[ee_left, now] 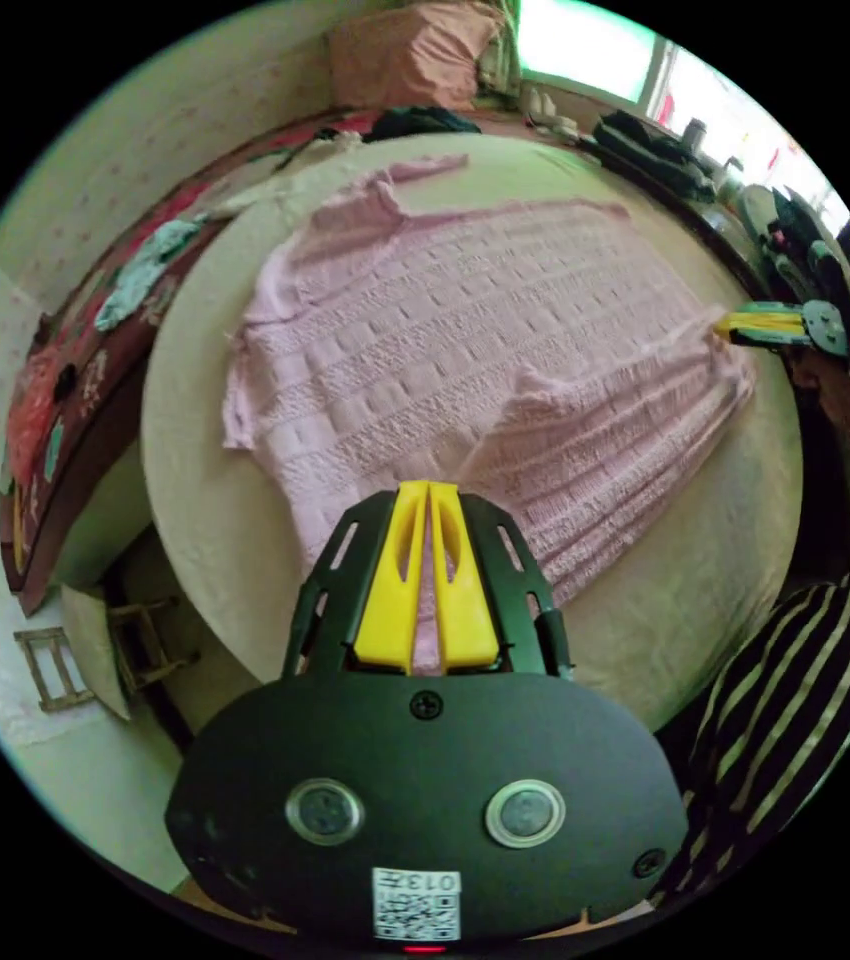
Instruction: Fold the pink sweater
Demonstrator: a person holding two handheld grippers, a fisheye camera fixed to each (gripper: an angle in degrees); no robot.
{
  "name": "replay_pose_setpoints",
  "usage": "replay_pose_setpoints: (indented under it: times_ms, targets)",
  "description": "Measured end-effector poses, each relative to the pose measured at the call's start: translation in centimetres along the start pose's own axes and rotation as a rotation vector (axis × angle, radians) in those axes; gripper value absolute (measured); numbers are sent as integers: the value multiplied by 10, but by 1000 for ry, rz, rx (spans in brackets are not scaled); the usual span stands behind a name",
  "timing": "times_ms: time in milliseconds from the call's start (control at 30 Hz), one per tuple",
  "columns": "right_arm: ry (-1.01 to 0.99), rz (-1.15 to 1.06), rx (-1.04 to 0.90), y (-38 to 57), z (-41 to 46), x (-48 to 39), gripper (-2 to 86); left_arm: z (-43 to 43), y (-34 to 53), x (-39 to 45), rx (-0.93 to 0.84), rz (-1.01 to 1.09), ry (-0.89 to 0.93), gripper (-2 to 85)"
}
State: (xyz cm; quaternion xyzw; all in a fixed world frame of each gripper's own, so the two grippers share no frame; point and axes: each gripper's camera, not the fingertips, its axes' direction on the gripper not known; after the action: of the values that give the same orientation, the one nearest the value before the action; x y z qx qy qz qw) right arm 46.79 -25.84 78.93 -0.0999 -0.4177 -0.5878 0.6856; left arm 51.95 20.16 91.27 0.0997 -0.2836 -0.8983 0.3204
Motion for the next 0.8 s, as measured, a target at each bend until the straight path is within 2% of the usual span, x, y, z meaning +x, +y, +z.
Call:
replay_pose_setpoints:
  times_ms: [100,200,367,500,667,800]
  targets:
    - [-10,55,133,-10,-29,34,7,-22,-7,-49,128,-99,-87,13]
    - [5,69,189,-41,-36,75,20,-22,-51,-103,167,-111,-75,56]
    - [-24,65,100,-125,-9,144,70,2,-138,-184,135,-166,91,106]
    - [-45,7,35,-171,8,170,77,21,-198,-208,45,-76,100,137]
    - [-55,-143,-69,-214,31,180,77,49,-226,-222,-47,-27,191,128]
    - [-93,-167,-139,-230,45,185,69,59,-224,-237,-43,-65,182,52]
